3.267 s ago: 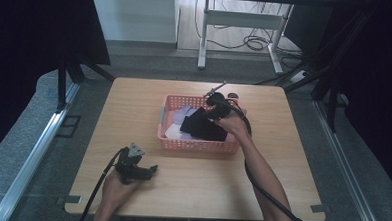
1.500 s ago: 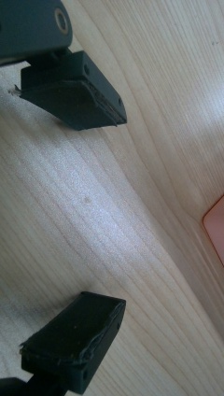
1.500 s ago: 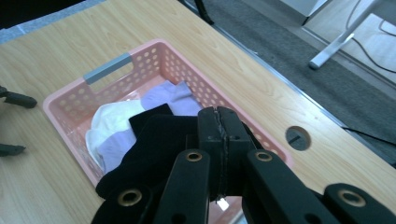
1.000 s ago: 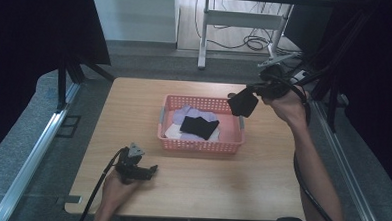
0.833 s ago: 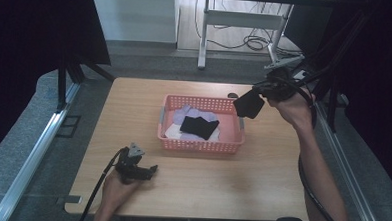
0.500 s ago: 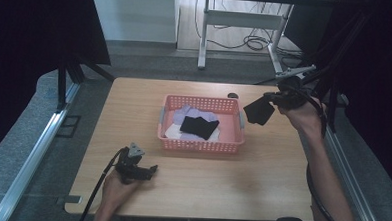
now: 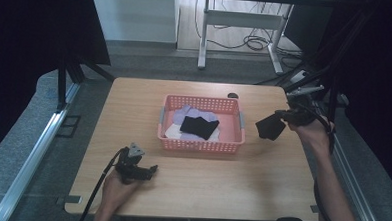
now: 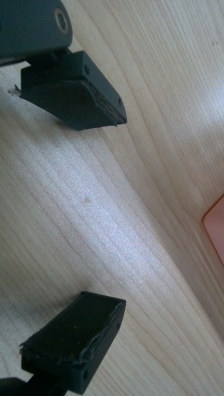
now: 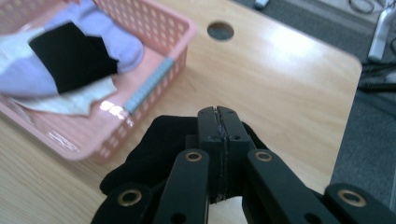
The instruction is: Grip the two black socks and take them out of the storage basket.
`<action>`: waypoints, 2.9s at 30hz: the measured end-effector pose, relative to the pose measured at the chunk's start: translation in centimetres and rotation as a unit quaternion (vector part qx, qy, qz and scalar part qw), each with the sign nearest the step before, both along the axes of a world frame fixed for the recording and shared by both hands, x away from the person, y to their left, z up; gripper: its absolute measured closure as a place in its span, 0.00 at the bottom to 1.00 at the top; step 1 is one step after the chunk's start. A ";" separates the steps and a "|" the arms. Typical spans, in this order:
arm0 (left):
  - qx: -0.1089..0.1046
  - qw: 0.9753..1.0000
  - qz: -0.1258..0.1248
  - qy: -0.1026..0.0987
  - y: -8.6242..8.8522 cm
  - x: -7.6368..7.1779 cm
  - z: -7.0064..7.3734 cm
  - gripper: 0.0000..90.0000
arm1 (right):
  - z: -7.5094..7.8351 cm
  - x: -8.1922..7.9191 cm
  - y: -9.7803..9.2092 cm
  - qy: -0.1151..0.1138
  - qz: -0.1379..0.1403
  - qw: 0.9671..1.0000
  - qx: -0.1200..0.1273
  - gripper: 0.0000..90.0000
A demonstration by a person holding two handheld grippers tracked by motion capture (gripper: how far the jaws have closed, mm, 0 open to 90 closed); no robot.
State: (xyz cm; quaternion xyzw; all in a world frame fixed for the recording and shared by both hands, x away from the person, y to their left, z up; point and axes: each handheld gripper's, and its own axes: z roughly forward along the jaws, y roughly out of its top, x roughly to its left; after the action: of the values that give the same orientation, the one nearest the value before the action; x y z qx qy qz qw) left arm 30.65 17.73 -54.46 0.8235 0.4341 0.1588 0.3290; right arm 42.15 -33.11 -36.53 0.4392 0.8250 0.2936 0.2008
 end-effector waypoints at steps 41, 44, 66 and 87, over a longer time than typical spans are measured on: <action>-0.003 1.000 0.003 0.000 0.0 0.0 0.0 0.12 | -6.0 0.3 0.9 0.068 0.017 0.998 -0.004 0.68; -0.002 1.000 0.002 0.001 0.0 0.0 0.0 0.12 | -5.1 0.6 1.7 0.062 0.025 0.998 -0.001 0.67; -0.001 1.000 0.000 -0.001 0.0 0.0 0.0 0.12 | -5.7 4.4 12.1 0.074 0.101 0.992 -0.025 0.66; -0.001 1.000 0.000 -0.001 0.0 0.0 0.0 0.12 | -10.9 9.2 18.3 0.144 0.071 0.985 -0.062 0.61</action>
State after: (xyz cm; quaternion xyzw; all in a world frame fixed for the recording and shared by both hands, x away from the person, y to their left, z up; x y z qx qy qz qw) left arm 30.66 17.73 -54.48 0.8230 0.4340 0.1596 0.3300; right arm 51.36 -14.79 -47.39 0.4037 0.8911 0.1888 0.0849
